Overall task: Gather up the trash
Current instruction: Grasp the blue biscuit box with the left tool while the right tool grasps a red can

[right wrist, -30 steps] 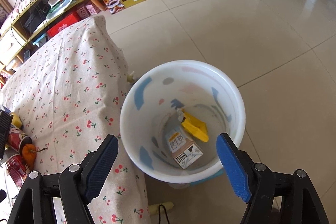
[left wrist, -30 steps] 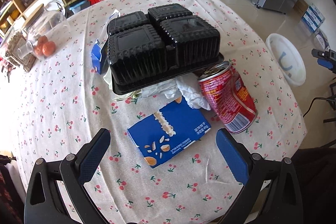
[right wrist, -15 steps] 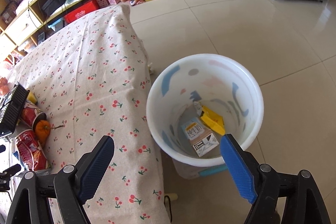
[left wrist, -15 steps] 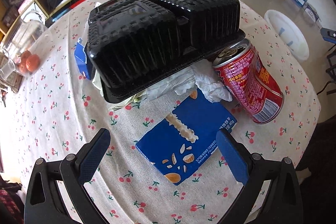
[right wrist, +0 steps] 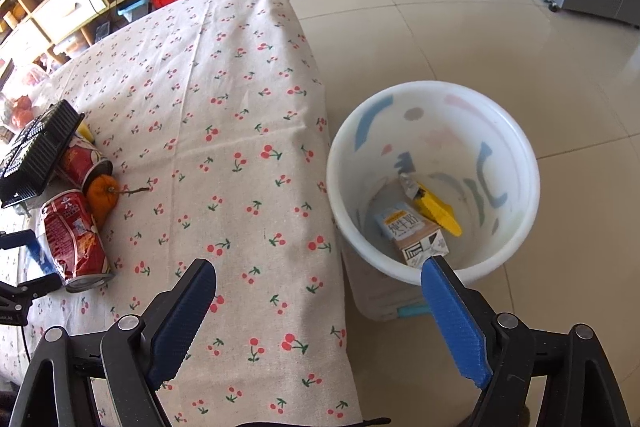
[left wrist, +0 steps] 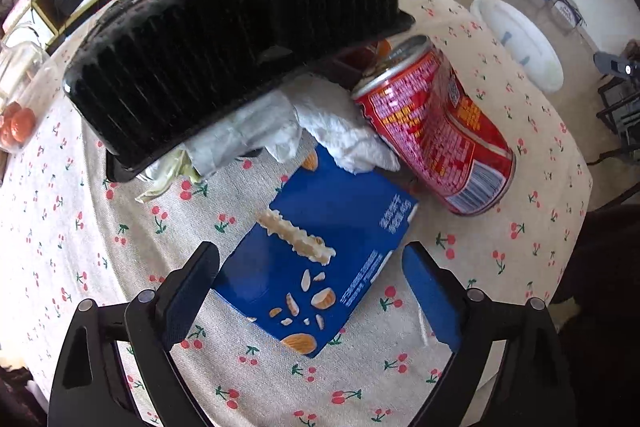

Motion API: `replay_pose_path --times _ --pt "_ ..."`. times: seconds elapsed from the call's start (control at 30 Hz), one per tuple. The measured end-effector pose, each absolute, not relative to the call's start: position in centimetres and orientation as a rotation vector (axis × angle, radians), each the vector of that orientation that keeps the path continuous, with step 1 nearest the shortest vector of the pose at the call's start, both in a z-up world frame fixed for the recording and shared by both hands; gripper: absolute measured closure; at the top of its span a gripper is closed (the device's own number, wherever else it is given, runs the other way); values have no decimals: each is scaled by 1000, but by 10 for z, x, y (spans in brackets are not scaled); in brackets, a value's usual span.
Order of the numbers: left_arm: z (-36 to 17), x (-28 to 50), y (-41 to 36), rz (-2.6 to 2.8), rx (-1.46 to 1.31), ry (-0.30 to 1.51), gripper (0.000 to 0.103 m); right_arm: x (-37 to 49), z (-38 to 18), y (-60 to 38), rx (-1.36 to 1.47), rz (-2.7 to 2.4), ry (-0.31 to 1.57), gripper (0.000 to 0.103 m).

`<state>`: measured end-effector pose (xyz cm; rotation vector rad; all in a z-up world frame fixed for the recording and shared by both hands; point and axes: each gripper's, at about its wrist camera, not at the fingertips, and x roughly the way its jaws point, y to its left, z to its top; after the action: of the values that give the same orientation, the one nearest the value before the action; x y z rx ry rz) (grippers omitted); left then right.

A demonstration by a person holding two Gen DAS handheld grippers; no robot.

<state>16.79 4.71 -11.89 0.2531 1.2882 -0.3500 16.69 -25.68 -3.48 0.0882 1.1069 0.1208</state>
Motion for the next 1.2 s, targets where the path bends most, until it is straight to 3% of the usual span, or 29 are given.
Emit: replay_pose_path --times 0.07,0.17,0.63,1.2 --pt "-120 164 47 -345 264 1300 25 166 -36 -253 85 127 1109 15" --pt "-115 158 57 -321 176 1313 26 166 -37 -246 78 134 1110 15" --pt "-68 99 116 -101 -39 1195 27 169 -45 -168 11 265 1113 15" --pt "-67 85 157 29 -171 1172 27 175 -82 -40 -151 484 1141 19"
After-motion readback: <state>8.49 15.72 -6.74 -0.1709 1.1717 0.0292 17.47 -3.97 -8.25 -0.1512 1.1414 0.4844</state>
